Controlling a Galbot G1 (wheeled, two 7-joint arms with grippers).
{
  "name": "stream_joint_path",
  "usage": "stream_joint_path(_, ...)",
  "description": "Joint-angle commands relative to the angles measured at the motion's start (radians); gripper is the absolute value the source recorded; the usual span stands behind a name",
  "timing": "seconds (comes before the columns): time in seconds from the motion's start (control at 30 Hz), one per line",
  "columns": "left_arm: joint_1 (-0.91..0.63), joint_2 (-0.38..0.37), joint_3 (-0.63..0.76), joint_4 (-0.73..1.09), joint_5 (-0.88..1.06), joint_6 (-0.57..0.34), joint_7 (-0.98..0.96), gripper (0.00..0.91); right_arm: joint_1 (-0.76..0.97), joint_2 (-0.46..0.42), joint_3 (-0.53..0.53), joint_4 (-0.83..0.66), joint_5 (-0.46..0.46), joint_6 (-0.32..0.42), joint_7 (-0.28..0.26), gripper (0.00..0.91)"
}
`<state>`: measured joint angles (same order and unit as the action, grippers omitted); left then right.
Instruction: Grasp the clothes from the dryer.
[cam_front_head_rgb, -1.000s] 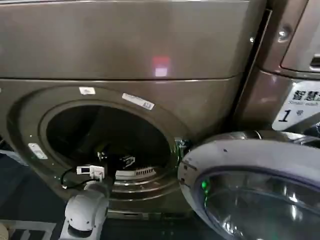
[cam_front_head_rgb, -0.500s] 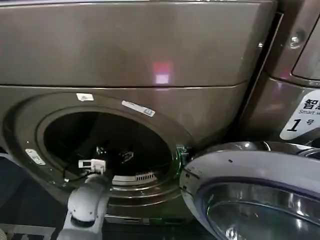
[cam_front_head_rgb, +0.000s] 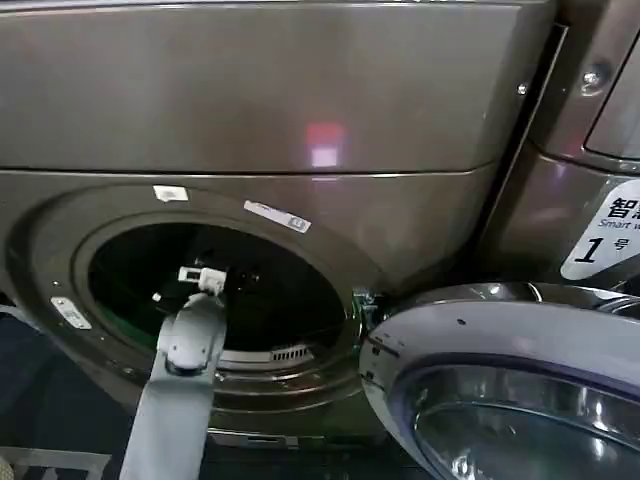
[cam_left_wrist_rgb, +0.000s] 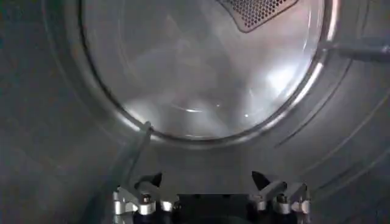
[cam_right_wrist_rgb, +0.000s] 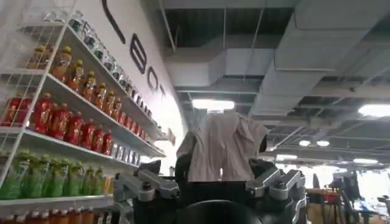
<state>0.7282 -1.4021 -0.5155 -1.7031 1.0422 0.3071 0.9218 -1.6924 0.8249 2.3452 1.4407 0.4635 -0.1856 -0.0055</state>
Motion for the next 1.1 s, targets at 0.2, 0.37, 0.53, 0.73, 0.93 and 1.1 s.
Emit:
stream_joint_path(0.2,-0.195,0.096,0.149,0.179,0.303,-0.671,0.427,0.907,0.009,-0.004,-0.019,0.001,-0.002,0.002,-0.001,0.907)
stream_joint_path(0.37,-0.224,0.137,0.213,0.219,0.308,-0.670,0.427,0.907,0.011,0.000,-0.028,-0.001,-0.004,0.003,0.000,0.907)
stream_joint_path(0.53,-0.242,0.142,0.257,0.271,0.317,-0.661,0.427,0.907,0.020,0.004,-0.045,0.000,-0.010,0.006,-0.002,0.907)
stream_joint_path(0.73,-0.245,0.144,0.263,0.317,0.269,-0.645,0.428,0.907,0.017,-0.001,-0.044,0.004,-0.013,0.005,-0.003,0.907)
stream_joint_path(0.93,-0.216,0.157,0.268,0.327,0.222,-0.628,0.428,0.907,0.020,-0.005,-0.047,0.002,-0.027,0.005,-0.003,0.907)
stream_joint_path(1.1,-0.185,0.172,0.270,0.315,0.194,-0.615,0.428,0.907,0.026,-0.011,-0.054,0.003,-0.032,0.004,-0.003,0.907)
